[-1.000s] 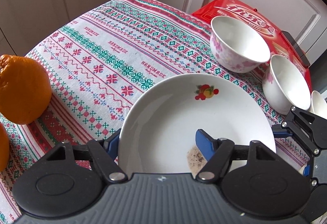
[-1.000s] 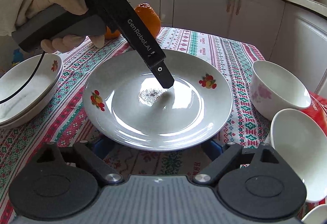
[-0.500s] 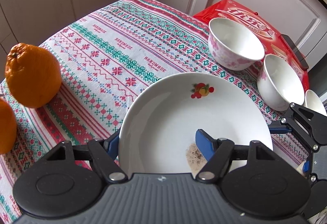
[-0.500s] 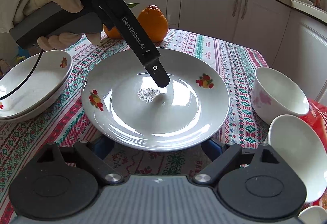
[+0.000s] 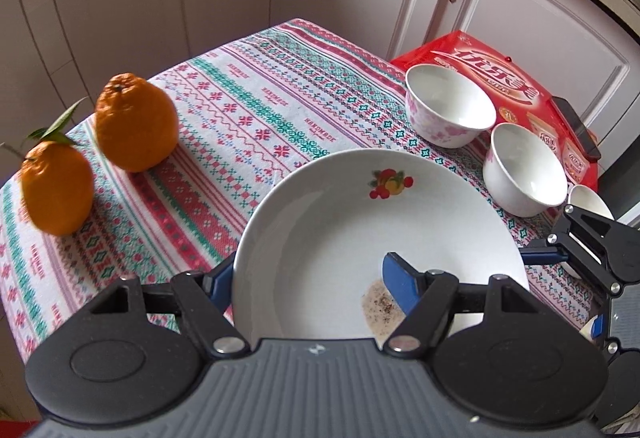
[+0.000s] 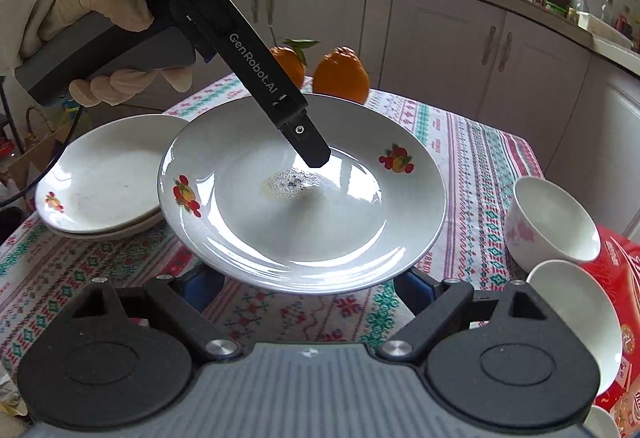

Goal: Organize plates and bowls
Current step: 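Lift the stained plate and carry it over the plate stack with the left tool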

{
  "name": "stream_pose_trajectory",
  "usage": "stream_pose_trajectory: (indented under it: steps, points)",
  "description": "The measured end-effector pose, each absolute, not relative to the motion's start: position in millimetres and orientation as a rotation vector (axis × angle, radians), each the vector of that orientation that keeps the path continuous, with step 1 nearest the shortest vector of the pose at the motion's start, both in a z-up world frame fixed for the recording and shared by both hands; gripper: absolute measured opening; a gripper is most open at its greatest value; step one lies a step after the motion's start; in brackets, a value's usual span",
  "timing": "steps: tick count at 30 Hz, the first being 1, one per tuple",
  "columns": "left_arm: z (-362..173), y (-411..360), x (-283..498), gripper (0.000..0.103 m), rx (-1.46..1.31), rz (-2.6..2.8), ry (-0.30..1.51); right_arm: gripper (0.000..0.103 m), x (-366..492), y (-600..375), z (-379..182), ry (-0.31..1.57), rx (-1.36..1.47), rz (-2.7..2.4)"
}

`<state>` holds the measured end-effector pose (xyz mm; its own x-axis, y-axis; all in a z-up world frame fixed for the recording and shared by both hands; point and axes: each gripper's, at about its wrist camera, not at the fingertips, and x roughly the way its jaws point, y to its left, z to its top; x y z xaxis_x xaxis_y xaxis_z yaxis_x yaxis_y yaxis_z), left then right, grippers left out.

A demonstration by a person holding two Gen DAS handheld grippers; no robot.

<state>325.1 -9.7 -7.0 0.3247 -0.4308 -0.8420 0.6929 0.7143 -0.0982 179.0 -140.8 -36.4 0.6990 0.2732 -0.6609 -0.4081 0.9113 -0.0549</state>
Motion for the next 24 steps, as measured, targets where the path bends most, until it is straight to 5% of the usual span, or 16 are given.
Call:
stream_pose_trajectory:
  steps: [24]
  points:
    - [3,107,253,0.074,0.133,-0.520,0.967,0.094,148,-66,-19,0.660,-0.321,0.620]
